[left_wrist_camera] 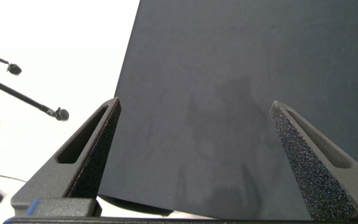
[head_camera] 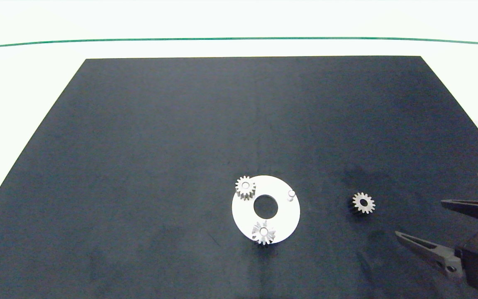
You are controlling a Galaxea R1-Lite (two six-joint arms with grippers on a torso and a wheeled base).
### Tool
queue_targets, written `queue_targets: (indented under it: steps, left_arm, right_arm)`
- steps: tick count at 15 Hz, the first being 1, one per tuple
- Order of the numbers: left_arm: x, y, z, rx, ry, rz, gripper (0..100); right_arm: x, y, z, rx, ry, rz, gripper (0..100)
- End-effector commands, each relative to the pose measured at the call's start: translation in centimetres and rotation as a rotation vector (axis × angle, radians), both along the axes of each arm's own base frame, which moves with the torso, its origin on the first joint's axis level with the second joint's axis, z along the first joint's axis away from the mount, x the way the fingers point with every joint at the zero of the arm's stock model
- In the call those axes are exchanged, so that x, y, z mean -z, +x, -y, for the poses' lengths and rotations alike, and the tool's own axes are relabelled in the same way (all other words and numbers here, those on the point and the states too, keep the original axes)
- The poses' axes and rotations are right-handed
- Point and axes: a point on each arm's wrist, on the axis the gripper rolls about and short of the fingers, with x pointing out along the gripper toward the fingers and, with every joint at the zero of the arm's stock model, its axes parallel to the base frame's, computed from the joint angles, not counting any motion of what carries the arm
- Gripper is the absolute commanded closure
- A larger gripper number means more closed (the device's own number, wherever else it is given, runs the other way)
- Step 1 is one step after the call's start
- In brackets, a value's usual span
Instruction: Install three planetary gears onto the carrier pins
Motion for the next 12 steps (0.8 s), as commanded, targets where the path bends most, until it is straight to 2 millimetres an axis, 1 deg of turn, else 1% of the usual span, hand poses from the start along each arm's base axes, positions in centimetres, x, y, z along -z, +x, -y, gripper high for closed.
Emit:
queue_targets:
  steps: [1,2,4,6,7,8,10,12]
  left_arm:
    - [0.0,-0.9,0.0,-0.003,0.002,0.049,0]
    - [0.1,-1.1,0.0,-0.002,0.003,0.062,0]
    - [0.0,-1.5,0.0,0.0,0.003,0.061,0]
    - [-0.2,-1.9,0.0,0.001,0.002,0.049,0]
    - [-0.3,-2.0,0.0,0.007,0.002,0.049,0]
    - [-0.3,-2.0,0.0,0.006,0.002,0.049,0]
    - [-0.2,-2.1,0.0,0.007,0.002,0.047,0]
    - [-0.1,-2.1,-0.1,0.01,0.002,0.041,0]
  right_arm:
    - [1.6,3.1,-1.8,0.019,-0.029,-0.047,0]
    - [2.2,4.3,-2.4,0.037,-0.022,-0.059,0]
    - [3.0,6.6,-3.8,0.072,0.051,-0.046,0]
    - [3.8,8.2,-4.7,0.074,0.05,-0.053,0]
    - [3.9,8.8,-5.1,0.072,0.047,-0.06,0]
    - [4.0,9.3,-5.4,0.071,0.044,-0.067,0]
    - [4.8,9.9,-5.8,0.074,0.027,-0.095,0]
    - [5.1,10.0,-5.6,0.085,0.017,-0.111,0]
